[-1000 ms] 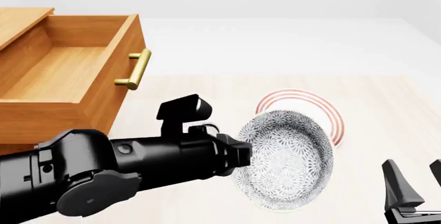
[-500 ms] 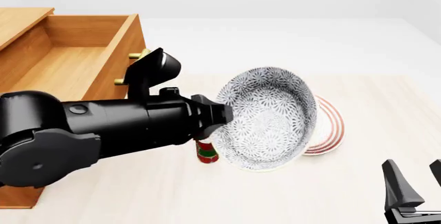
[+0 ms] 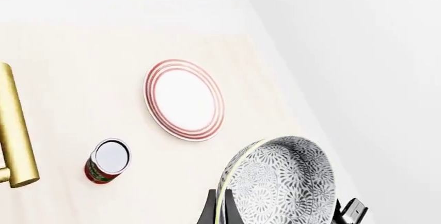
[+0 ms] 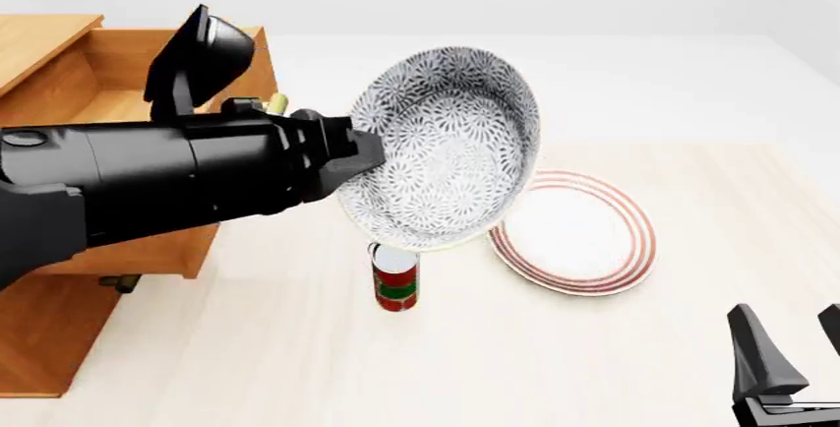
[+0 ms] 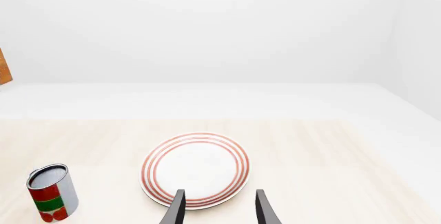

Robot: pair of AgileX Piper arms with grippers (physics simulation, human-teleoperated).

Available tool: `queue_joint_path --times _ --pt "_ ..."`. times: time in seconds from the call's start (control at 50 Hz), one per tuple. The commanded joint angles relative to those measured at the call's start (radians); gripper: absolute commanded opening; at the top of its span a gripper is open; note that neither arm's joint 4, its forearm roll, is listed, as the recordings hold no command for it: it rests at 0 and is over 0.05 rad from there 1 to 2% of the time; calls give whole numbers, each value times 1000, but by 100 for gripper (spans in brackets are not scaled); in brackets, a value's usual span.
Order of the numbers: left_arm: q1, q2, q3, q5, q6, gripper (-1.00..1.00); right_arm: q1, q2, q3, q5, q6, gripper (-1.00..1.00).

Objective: Put the bowl in the top drawer of the cabinet.

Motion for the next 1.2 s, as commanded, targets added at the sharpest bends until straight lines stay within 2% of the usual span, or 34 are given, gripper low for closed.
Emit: queue_joint_path --times 0.02,1.2 --pt "68 -50 -28 41 14 -100 0 0 0 0 0 100" --pt "352 -205 -162 241 63 -100 0 0 0 0 0 100"
